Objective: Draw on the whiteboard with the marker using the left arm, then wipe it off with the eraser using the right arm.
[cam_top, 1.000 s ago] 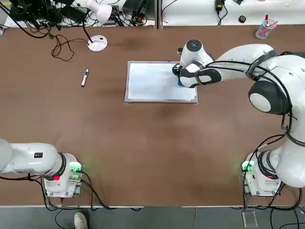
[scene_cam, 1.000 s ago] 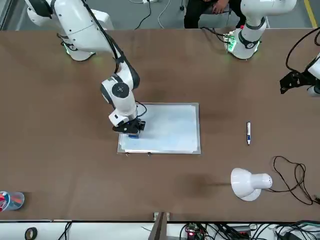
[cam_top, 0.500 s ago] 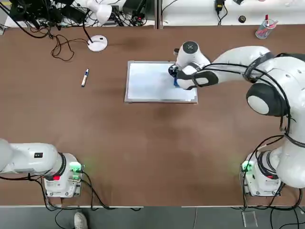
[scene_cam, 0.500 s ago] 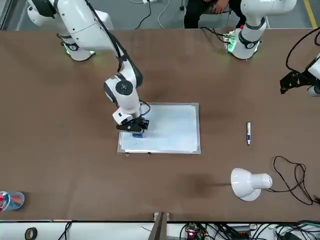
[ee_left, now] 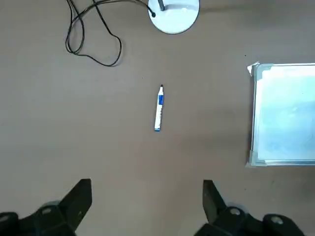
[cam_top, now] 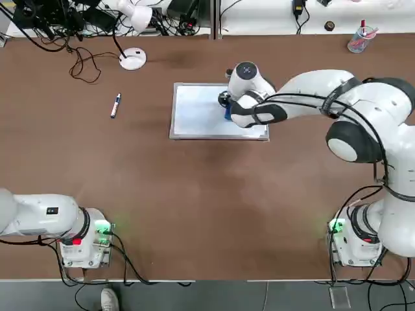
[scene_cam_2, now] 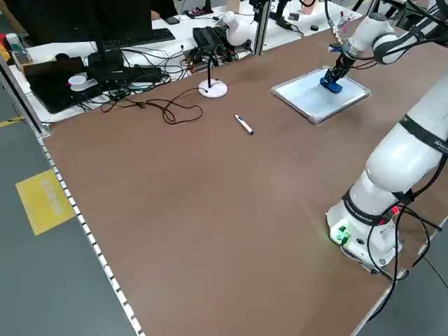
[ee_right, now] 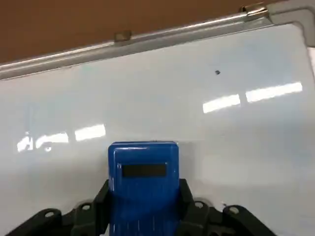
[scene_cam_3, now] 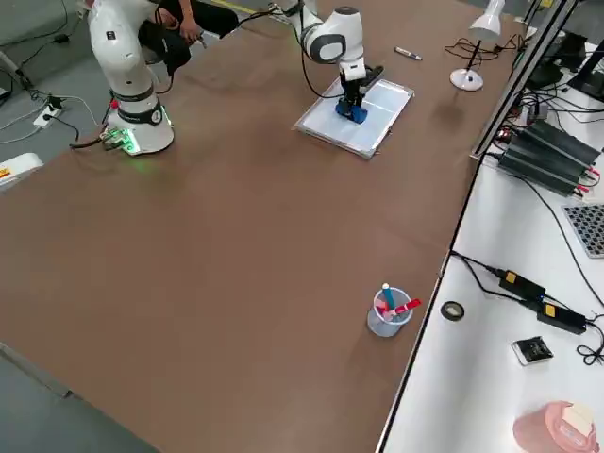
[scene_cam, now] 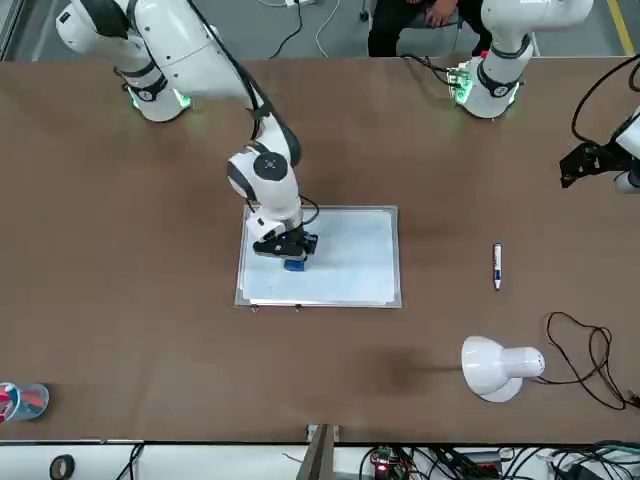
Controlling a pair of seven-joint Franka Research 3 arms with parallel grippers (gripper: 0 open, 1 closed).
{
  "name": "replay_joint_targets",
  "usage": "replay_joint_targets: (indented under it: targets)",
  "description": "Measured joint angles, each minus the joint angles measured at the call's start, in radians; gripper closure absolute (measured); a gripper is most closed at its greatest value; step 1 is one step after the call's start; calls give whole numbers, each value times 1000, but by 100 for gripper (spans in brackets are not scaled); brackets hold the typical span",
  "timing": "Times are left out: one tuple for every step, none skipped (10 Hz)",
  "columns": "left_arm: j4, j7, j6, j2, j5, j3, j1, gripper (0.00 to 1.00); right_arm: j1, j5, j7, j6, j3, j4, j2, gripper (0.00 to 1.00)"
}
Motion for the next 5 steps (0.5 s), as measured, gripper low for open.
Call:
replay_joint_targets:
  targets:
    - [0,0,0,0,0,0,0,0,10,0,19,0,-2,14,9,44]
    - [0,0,0,0,0,0,0,0,19,0,38,0,-3,26,16,44]
    - [0,0,0,0,0,0,0,0,30,-1,62,0,-3,36,23,44]
    - [0,0,0,0,0,0,0,0,41,-1,87,0,-3,47,29,44]
    - [0,0,0,0,0,0,0,0,53,-1,112,0,-3,55,33,44]
